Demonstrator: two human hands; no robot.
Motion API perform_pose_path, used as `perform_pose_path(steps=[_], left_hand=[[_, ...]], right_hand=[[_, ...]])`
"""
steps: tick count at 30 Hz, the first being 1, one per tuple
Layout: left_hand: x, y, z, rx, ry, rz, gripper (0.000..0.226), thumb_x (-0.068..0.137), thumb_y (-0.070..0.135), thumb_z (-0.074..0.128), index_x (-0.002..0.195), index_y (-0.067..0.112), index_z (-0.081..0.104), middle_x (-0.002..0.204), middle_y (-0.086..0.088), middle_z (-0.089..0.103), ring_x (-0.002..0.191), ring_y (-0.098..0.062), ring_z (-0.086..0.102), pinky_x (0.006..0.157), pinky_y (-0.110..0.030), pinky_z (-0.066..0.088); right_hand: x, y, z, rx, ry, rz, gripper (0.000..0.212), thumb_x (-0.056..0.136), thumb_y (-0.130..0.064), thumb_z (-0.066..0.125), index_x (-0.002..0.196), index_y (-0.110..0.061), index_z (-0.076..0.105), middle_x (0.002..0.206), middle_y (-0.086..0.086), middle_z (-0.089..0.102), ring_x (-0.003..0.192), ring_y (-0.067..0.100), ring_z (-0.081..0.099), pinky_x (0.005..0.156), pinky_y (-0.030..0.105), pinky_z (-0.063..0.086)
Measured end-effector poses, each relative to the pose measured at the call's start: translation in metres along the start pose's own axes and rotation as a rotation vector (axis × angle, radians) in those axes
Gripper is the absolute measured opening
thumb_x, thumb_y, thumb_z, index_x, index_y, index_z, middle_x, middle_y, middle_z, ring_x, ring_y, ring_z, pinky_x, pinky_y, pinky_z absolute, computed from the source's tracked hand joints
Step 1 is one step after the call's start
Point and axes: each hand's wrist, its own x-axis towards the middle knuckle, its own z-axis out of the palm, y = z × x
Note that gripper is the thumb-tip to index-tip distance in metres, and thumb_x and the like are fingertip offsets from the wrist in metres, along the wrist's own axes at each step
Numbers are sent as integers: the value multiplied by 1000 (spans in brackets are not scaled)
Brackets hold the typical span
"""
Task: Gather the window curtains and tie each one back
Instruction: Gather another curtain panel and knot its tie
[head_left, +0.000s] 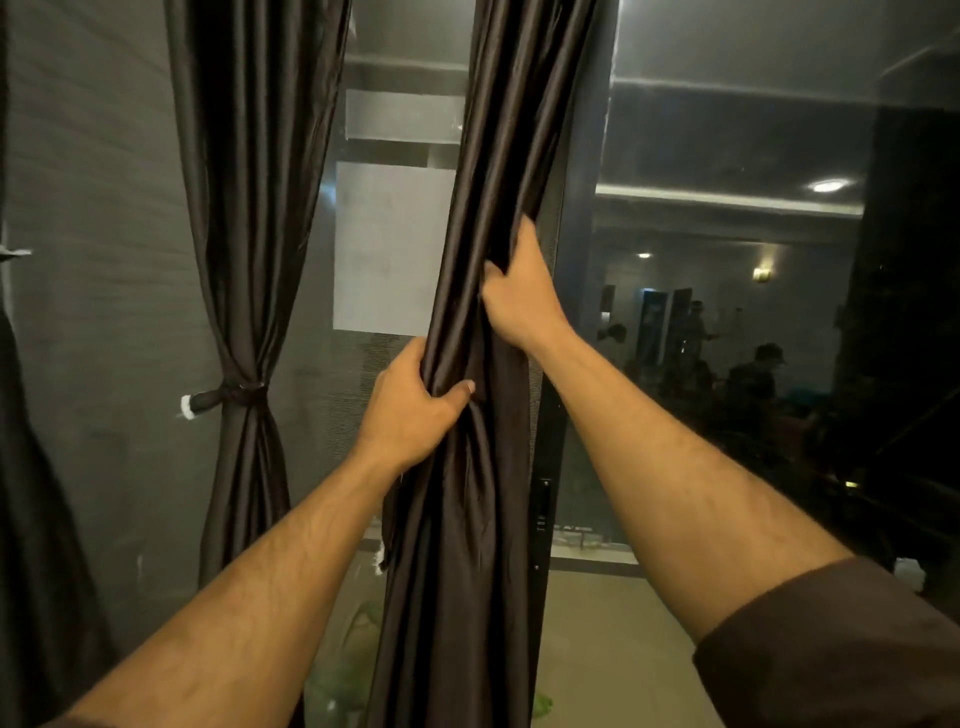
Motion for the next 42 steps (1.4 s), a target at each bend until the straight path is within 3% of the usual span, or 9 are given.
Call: perform_pose_path(steps=[9, 13, 21, 25, 29, 31, 34, 36, 42], left_hand=[[-18, -2, 33, -382, -106, -158, 53, 93, 60, 54, 111, 14, 74, 107, -8, 76, 104, -26, 72, 98, -52, 53], [-31, -11, 38, -310, -85, -221, 37, 97, 33, 48, 84, 10, 74, 83, -9, 73, 81, -22, 67, 80, -43, 50], [-53, -36, 39, -225, -31, -279, 28, 96, -2, 61, 108, 20, 72, 106, 5, 76, 100, -4, 71, 92, -24, 56], [-56, -44, 44, -220, 113, -339, 27, 89, -1, 72, 100, 21, 62, 95, 2, 73, 87, -13, 72, 79, -32, 59], [-64, -45, 47, -151, 213, -307, 27, 90, 1, 68, 94, 21, 52, 80, -1, 68, 68, -20, 67, 66, -40, 56], [-67, -47, 48, -123, 212, -297, 25, 91, 1, 66, 91, 22, 52, 80, -3, 68, 72, -28, 69, 67, -43, 59], [-67, -51, 52, -83, 221, -231, 24, 91, -3, 59, 84, 20, 58, 76, -4, 65, 70, -32, 63, 66, -49, 58], [-69, -51, 54, -50, 199, -204, 28, 93, -2, 56, 88, 23, 67, 76, 1, 68, 63, -25, 62, 61, -42, 55], [-67, -48, 64, -51, 108, -229, 31, 93, 10, 69, 123, 14, 72, 120, 3, 72, 111, -9, 66, 98, -19, 51]], right_hand=[[-45, 56, -27, -46, 41, 85, 37, 106, -55, 38, 121, -29, 61, 122, -4, 67, 132, 20, 51, 108, 31, 44], [-66, 71, -44, -38, -11, 95, 33, 109, -46, 41, 118, -23, 64, 115, -8, 69, 118, 12, 61, 102, 34, 49], [-111, 75, -39, -376, 336, -38, 62, 94, -21, 68, 149, -15, 40, 149, 4, 41, 138, 20, 41, 115, 36, 32], [-141, 70, -25, -371, 367, -176, 24, 94, -39, 70, 109, -23, 61, 102, -8, 62, 96, 13, 60, 86, 44, 52], [-161, 77, -2, -421, 93, 139, 52, 85, -66, 68, 119, -29, 54, 105, -13, 64, 89, 12, 66, 74, 33, 53], [-159, 87, 6, -413, 13, 284, 54, 89, -56, 70, 129, -26, 53, 114, -8, 66, 99, 17, 67, 78, 30, 48], [-151, 100, 10, -282, 46, 388, 16, 95, -28, 71, 87, -25, 58, 76, -10, 60, 71, 11, 59, 68, 28, 43], [-148, 106, 12, -188, 55, 390, 39, 95, -19, 71, 67, -23, 44, 62, -10, 48, 54, 4, 42, 59, 27, 38], [-149, 114, 10, -44, -18, 313, 35, 98, -12, 66, 67, -26, 57, 61, -14, 60, 57, -5, 55, 62, 18, 46]])
